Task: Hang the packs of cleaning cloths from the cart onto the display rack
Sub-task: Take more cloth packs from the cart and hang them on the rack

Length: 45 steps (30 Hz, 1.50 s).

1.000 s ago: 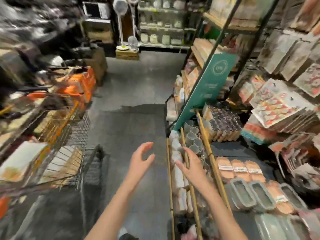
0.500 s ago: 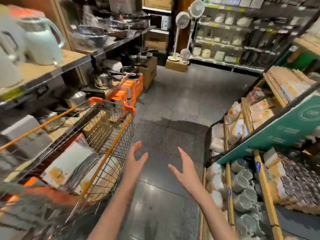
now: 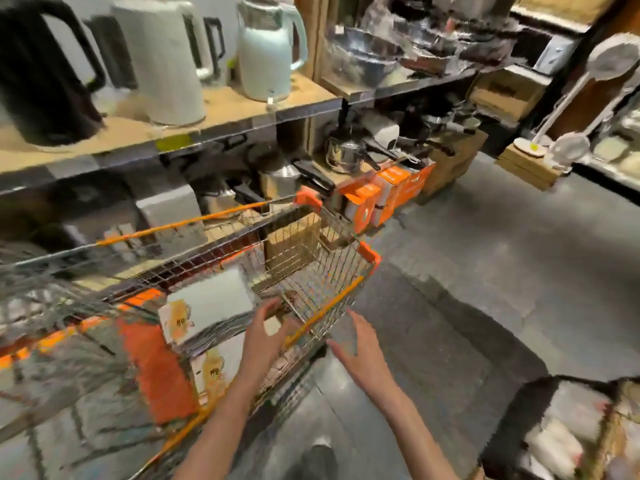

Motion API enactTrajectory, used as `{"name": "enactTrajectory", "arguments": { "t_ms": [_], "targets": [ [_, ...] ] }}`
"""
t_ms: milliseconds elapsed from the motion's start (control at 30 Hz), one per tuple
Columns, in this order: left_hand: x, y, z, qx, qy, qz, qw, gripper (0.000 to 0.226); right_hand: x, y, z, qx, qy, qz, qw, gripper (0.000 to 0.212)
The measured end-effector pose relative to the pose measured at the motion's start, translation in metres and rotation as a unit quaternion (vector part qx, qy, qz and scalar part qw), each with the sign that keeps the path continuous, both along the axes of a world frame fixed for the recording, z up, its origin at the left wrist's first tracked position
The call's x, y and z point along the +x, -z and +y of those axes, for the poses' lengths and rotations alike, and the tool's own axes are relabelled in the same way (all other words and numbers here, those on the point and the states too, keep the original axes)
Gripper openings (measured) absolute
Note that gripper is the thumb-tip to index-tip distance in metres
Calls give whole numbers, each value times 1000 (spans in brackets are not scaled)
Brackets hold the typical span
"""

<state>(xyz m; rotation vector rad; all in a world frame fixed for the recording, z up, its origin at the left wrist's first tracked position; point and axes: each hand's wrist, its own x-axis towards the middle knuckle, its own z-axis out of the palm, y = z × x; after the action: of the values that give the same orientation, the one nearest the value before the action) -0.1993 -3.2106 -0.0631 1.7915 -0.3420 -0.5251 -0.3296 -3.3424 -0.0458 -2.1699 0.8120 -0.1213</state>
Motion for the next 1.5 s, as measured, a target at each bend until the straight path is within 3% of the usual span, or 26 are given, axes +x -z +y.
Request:
{"name": "enactTrajectory", "arguments": {
  "t_ms": [233, 500, 733, 1000, 1133, 1267, 1400, 1500],
  "targets": [
    [40, 35, -10, 39, -175, 97, 979, 47, 106, 12, -73, -12, -178, 41, 983, 72],
    [71, 80, 27, 49, -328, 179, 926, 49, 198, 74, -50, 11, -365, 123, 923, 72],
    [110, 147, 54, 63, -335, 211, 916, 42, 258, 147, -18, 28, -447, 205, 870, 63],
    [110, 202, 71, 33, -323, 313, 892, 54, 282, 209, 14, 61, -529, 276, 800, 62],
    [110, 230, 69, 26, -339, 347, 874, 72, 294, 247, 17, 57, -540, 297, 786, 67],
    [115, 259, 72, 57, -342, 332, 877, 78, 302, 279, 27, 96, -531, 299, 787, 70],
    [118, 282, 74, 119, -343, 289, 886, 81, 308, 308, 34, 70, -577, 298, 758, 78],
    [117, 293, 78, 133, -353, 276, 884, 83, 314, 316, 38, 69, -580, 275, 763, 80]
  ]
}}
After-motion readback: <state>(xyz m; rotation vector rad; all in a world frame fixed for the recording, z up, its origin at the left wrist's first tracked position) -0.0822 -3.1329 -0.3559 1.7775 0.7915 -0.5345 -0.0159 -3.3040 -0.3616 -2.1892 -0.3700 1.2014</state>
